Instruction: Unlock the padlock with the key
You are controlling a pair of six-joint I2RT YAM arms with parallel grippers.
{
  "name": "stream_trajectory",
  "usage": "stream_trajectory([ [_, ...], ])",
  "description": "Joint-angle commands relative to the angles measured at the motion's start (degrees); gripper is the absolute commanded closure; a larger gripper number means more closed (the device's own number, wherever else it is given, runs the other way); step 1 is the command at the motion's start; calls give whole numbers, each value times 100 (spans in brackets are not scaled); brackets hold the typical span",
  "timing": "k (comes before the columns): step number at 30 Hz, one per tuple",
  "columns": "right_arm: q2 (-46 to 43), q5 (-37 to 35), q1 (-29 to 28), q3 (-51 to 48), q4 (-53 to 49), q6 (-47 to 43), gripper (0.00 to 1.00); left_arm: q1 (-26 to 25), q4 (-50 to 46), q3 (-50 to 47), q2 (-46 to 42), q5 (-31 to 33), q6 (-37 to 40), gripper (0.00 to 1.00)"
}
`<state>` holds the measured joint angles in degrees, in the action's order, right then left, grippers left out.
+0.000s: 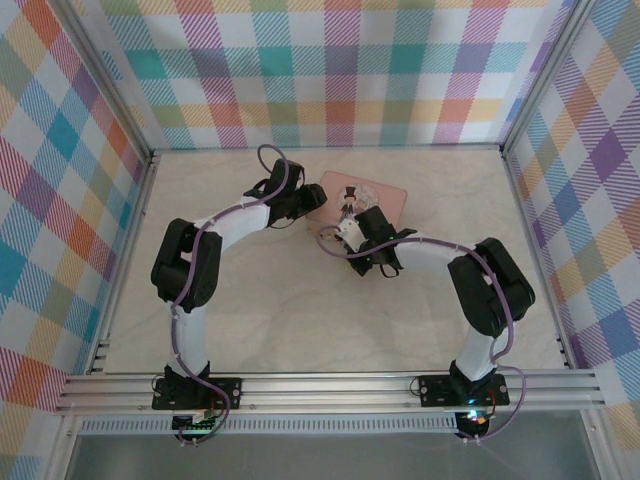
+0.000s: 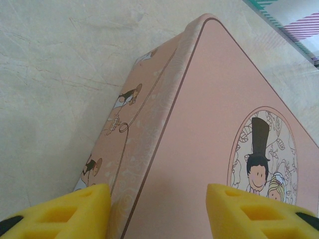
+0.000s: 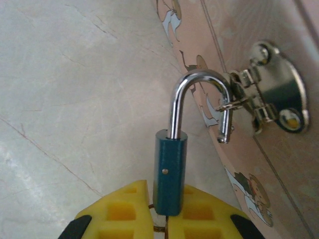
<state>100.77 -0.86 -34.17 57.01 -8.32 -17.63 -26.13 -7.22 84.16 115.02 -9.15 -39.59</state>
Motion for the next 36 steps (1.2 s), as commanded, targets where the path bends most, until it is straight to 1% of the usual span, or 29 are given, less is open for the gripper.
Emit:
stream_trajectory([
  [1, -286, -128, -44, 152, 371, -11, 100, -112, -182, 137, 89, -290, -31, 47],
  [7, -457, -219, -45, 13, 388, -35, 100, -94, -193, 144, 91, -289, -4, 47],
  [15, -286, -239, -146, 54, 621, -644, 100, -112, -114, 137, 165, -399, -64, 47],
  [17, -213, -239, -160, 107, 704, -669, 100, -129, -91, 146, 187, -434, -82, 47],
  [23, -154, 33, -229, 256, 831, -589, 100, -173, -21, 110, 200, -465, -172, 48],
  [26, -113, 276, -243, 267, 842, -463, 100, -164, -6, 74, 185, -444, -213, 48],
  [34, -320, 236, -252, -128, 853, -168, 100, -112, 20, -71, 86, -316, -265, 48],
  [36, -323, 258, -255, -15, 623, -112, 100, -111, 56, -91, 98, -340, -298, 48],
])
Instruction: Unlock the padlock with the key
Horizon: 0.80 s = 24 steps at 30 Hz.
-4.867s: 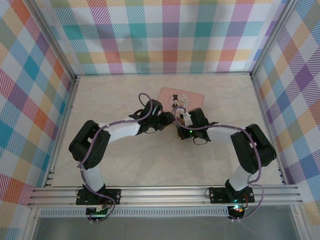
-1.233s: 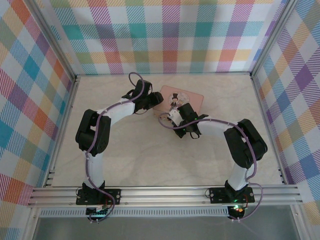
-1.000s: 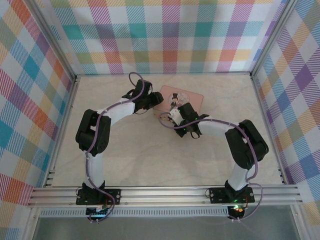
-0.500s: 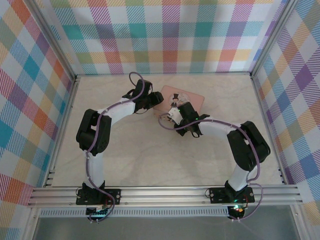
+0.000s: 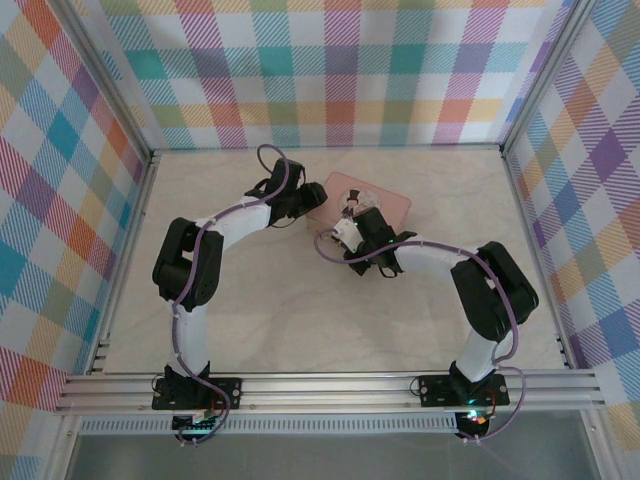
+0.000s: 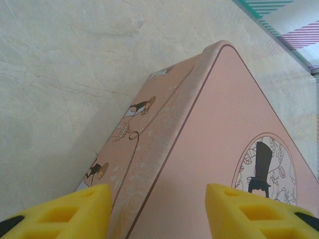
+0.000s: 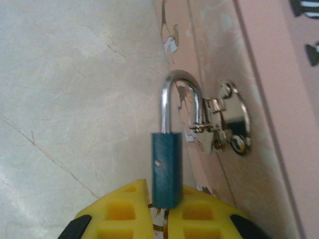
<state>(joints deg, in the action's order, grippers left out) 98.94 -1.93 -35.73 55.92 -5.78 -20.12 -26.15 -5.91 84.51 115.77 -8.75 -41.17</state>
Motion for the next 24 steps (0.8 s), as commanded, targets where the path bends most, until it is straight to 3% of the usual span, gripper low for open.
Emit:
stream_trajectory([
  [1, -112, 468, -101, 192, 217, 149, 100, -109, -41, -132, 31, -406, -162, 48],
  [9, 337, 847, -104, 618, -68, 263, 100, -131, 53, -184, 64, -503, -277, 48],
  [14, 442, 716, -110, 649, -21, 373, 100, -144, 55, -184, 69, -540, -287, 48],
  [24, 239, 476, -110, 294, 1054, -75, 100, -160, 145, -238, 117, -619, -347, 49],
])
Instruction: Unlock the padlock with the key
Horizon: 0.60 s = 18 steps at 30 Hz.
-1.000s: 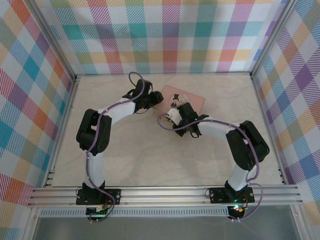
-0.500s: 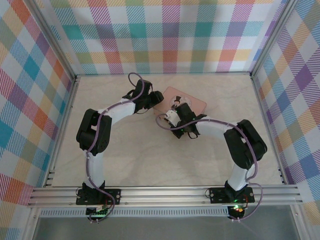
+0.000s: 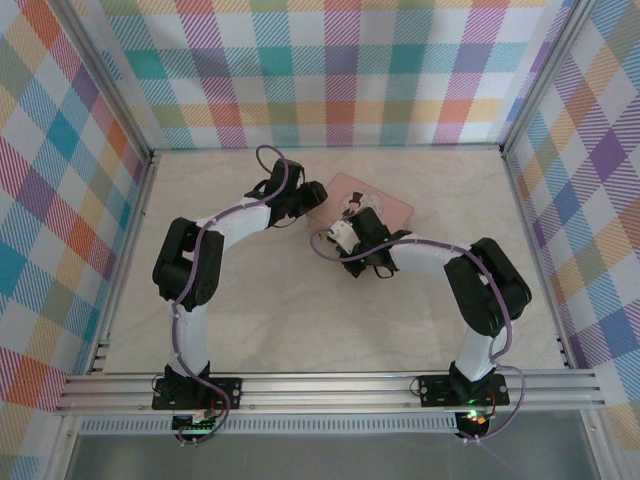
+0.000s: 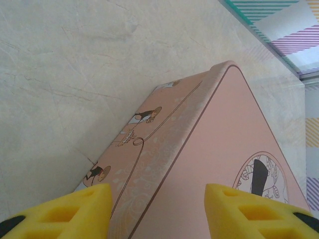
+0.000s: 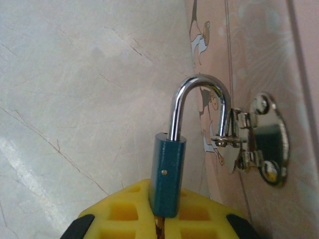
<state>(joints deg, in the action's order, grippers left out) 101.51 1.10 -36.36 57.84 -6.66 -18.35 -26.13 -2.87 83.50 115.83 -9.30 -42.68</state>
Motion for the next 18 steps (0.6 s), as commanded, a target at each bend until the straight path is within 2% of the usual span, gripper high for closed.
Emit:
stream_trajectory([
  [1, -53, 236, -47, 25, 1313, -380, 100, -164, -160, -129, 123, -564, -198, 49],
  [4, -203, 289, -51, -271, 1757, -627, 100, -163, -200, -133, 100, -513, -172, 49],
  [10, -181, 279, -47, 138, 384, -71, 100, -116, -240, -95, 105, -489, -155, 49],
  [14, -141, 518, -47, 128, -101, 482, 100, -112, -231, -56, 141, -503, -175, 49],
  [18, -210, 334, -47, 81, -431, 706, 100, -90, -257, -52, 146, -469, -167, 49],
])
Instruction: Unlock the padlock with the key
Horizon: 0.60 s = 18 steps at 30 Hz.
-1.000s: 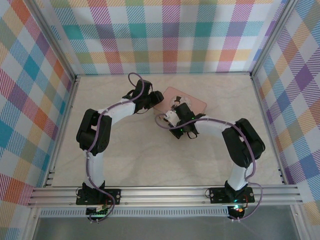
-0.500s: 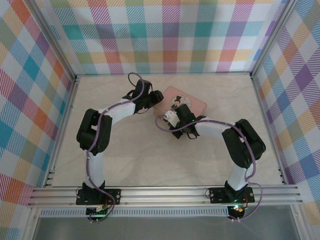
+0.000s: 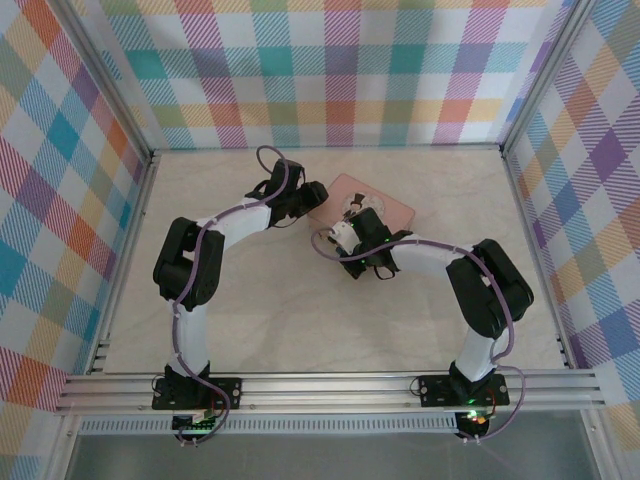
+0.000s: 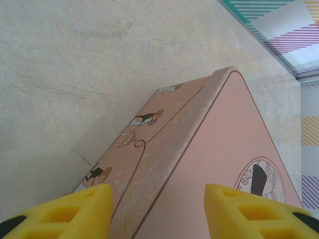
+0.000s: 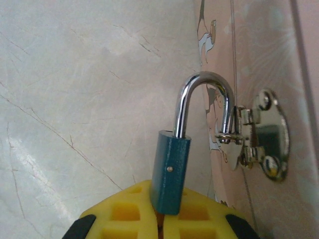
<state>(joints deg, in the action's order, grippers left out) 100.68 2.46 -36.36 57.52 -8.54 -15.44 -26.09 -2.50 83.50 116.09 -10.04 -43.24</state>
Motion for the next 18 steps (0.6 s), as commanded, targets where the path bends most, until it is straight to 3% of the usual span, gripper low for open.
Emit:
stream_trajectory([
  [1, -145, 200, -47, 130, -333, 472, 100, -90, -297, -54, 118, -401, -111, 49],
  [18, -431, 432, -47, 234, -928, 1134, 100, -58, -227, -178, 106, -383, -88, 49],
])
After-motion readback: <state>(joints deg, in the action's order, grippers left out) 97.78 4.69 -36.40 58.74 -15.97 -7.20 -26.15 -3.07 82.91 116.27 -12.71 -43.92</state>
